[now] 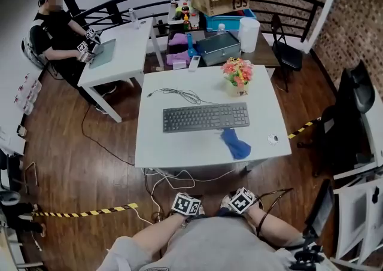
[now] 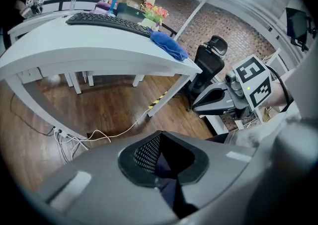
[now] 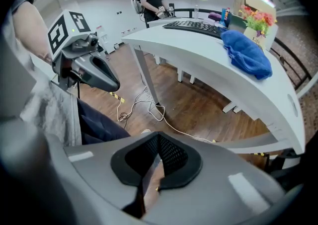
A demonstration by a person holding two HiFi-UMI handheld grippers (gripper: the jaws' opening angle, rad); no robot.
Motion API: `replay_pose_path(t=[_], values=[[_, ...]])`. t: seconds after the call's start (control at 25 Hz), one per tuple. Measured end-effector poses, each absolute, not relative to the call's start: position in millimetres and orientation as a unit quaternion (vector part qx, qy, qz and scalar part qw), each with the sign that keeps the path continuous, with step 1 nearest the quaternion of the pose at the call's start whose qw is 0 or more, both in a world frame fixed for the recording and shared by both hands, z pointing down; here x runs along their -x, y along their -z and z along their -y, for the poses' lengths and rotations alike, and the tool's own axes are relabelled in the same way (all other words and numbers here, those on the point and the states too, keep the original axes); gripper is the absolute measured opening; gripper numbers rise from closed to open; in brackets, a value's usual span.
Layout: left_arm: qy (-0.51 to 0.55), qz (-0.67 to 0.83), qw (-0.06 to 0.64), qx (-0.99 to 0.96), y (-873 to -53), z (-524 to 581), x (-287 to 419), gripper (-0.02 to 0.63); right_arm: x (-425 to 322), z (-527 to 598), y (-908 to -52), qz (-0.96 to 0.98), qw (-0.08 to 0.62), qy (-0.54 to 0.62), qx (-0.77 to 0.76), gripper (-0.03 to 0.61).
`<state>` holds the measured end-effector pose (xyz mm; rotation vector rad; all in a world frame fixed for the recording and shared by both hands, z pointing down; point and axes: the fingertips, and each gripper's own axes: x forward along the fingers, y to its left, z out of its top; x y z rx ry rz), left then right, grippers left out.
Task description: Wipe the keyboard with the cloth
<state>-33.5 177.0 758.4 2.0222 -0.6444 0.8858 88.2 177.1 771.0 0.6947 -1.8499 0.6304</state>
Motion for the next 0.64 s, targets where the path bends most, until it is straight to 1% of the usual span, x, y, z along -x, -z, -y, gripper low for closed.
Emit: replay_pose_path(t=[0.48,0.64], values=[[-0.357,0.249,0.399,-0.807,-752,-177,30,0.0,-95,-181,-765,0.766,0.504,-0.269,-0.295,0.007],[-0.36,0.248,0.399,-0.806,-754,-178,25,0.0,-103,-174,-758,0.77,0.508,-0.25,-0.296,0.006]])
